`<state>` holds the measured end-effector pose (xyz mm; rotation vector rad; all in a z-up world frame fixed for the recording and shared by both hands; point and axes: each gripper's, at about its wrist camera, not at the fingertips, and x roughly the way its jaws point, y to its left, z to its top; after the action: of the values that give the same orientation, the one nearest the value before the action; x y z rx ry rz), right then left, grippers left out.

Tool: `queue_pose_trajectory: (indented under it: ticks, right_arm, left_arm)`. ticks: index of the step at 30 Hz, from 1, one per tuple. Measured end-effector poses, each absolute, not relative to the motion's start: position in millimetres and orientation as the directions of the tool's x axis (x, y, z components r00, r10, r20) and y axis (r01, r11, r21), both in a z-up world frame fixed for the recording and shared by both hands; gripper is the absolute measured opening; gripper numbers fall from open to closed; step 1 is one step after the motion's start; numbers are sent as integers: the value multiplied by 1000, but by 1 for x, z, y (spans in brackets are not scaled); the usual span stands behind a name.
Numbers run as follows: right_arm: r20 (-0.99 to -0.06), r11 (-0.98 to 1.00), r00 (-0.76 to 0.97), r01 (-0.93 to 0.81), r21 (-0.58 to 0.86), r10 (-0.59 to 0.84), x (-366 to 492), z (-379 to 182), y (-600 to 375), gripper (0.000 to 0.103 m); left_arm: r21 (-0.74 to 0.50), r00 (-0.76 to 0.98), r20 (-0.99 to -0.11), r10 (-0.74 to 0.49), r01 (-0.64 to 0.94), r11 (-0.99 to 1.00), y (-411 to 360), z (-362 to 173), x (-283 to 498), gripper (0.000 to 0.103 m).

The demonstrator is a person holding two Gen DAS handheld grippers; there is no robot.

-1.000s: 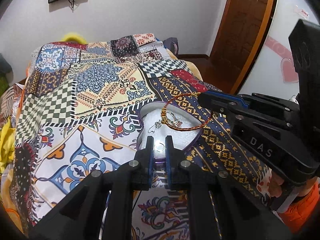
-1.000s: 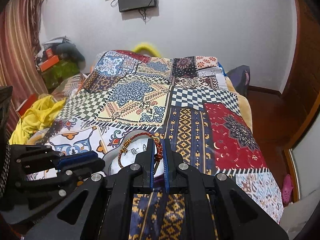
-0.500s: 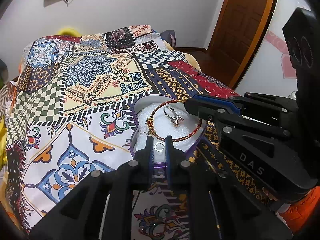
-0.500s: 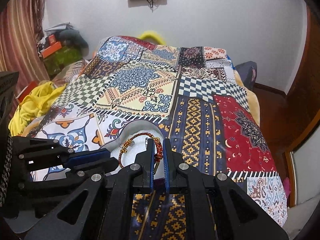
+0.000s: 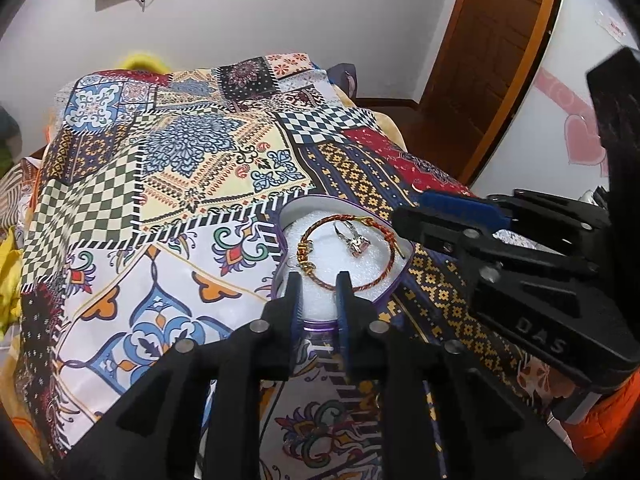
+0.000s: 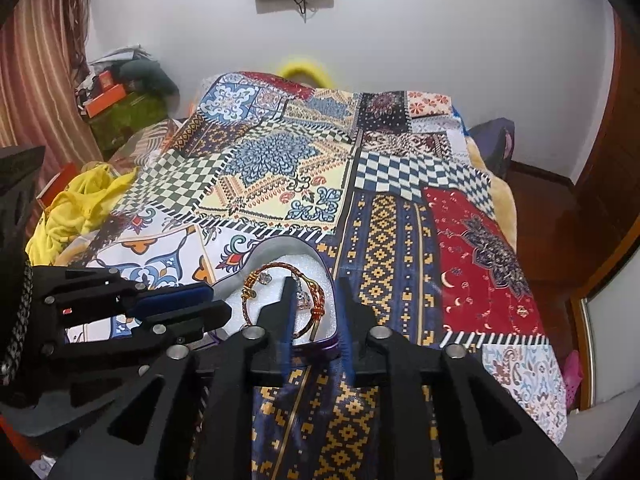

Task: Organize jewelry
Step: 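Lower the red bracelet into the purple tin and open the right tool, then lift the right tool from the tin toward the gold rings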

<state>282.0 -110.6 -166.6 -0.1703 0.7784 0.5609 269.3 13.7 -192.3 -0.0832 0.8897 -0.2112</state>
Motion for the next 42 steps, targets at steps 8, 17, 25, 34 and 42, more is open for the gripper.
queue_pose_trajectory:
  ticks: [8, 17, 25, 34, 42]
  right_arm:
    - [-676, 848, 605, -527, 55, 420, 266, -150, -121, 33]
    - [-656, 851, 624, -522, 54, 424, 242, -137, -130, 33]
    - [-673, 856, 609, -511, 70, 419, 223, -144, -136, 34]
    - [-727, 858, 555, -504, 93, 405, 209, -172, -135, 34]
    - [-775, 838, 477, -531, 122, 415, 201, -199, -119, 34]
  left_arm:
    - [-144, 648, -737, -194, 130, 981, 19, -169, 253, 29]
    - [-113, 677, -717, -167, 125, 986, 21, -145, 225, 32]
    - [-84, 668, -730, -143, 119, 989, 25, -147, 197, 35]
    - [-93, 625, -769, -138, 104, 990, 35, -170, 172, 35]
    - [-95, 589, -795, -143, 112, 989, 35, -190, 162, 35]
